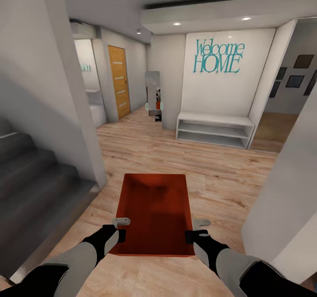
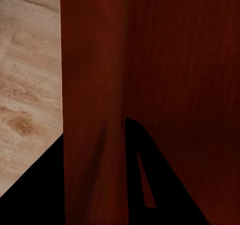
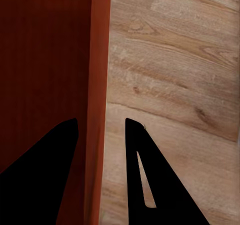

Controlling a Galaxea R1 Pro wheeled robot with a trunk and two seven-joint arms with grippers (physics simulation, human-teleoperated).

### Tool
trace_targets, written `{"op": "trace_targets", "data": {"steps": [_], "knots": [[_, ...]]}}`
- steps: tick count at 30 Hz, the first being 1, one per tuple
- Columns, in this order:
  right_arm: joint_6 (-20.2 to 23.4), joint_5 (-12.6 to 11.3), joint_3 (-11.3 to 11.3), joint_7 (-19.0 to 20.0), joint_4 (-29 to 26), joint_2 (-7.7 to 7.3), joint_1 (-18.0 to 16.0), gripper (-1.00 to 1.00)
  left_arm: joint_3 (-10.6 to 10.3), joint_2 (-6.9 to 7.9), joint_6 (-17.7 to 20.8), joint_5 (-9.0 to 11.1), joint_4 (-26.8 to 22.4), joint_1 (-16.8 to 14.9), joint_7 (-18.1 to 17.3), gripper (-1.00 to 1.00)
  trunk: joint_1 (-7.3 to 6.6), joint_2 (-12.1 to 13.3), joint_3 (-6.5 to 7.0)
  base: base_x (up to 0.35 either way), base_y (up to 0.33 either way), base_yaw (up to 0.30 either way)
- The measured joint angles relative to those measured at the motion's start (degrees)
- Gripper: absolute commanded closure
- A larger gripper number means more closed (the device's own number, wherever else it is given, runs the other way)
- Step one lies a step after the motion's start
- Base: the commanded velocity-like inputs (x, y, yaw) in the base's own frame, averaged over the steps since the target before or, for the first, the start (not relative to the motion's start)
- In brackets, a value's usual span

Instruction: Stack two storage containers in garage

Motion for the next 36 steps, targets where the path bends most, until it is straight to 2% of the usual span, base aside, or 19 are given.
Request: {"op": "trace_targets", "data": {"steps": [36], "knots": [[0.1,-0.1,0.2,0.0,-0.3,-0.19,0.0,1.0,0.4,-0.14,-0.1,-0.3,0.0,0.0,0.1,1.0,0.0,0.0,0.0,0.322,0.0,0.0]]}}
